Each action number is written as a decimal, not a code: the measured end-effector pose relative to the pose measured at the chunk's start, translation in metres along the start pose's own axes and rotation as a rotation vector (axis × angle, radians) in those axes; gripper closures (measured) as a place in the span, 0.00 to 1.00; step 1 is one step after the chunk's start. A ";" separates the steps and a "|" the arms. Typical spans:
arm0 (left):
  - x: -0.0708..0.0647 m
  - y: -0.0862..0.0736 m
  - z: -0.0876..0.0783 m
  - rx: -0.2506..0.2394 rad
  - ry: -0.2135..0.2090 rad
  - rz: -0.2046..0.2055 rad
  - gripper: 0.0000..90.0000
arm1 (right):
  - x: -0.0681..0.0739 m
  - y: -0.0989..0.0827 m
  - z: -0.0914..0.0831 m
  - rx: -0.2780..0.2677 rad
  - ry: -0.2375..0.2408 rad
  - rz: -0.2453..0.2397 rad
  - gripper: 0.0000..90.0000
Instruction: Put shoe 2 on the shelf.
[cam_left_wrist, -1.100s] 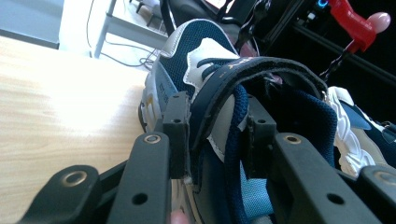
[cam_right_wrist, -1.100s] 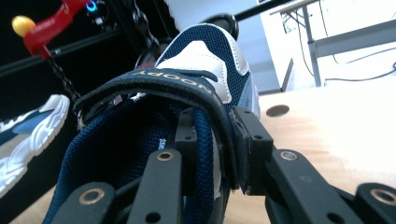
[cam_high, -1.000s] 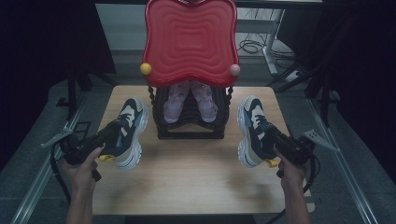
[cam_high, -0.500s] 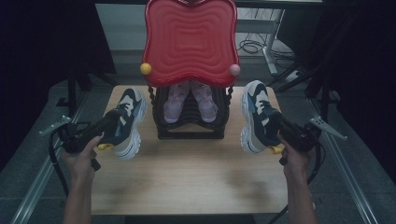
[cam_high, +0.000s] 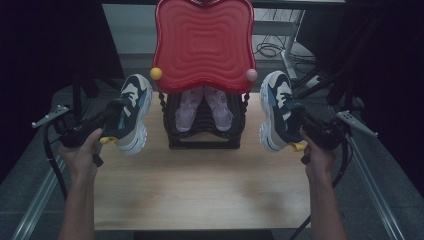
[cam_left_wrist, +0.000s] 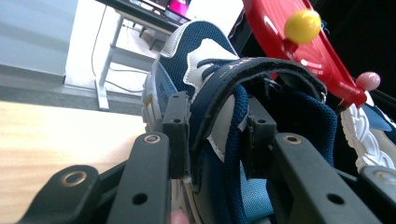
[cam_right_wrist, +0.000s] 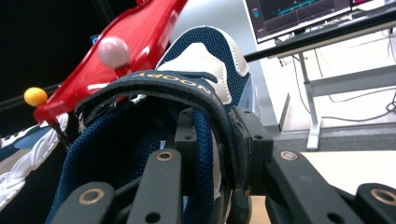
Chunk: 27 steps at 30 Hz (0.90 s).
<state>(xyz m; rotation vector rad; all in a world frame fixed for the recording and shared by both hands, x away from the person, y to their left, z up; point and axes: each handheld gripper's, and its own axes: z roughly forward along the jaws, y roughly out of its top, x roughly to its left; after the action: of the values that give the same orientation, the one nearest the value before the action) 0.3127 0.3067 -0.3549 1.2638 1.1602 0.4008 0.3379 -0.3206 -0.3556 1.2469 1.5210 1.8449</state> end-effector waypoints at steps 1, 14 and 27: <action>0.000 0.003 0.000 -0.001 0.000 0.004 0.76 | 0.000 0.003 0.002 -0.006 0.000 -0.004 0.82; -0.004 0.030 -0.001 -0.054 -0.010 -0.001 0.76 | 0.007 0.029 0.011 -0.033 0.011 -0.020 0.82; -0.012 0.053 -0.001 -0.089 -0.023 0.013 0.76 | 0.013 0.048 0.015 -0.046 0.012 -0.026 0.82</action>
<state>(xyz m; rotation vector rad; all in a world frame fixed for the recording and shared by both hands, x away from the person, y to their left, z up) 0.3249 0.3145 -0.3025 1.1960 1.1042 0.4418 0.3539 -0.3165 -0.3058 1.1919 1.4855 1.8634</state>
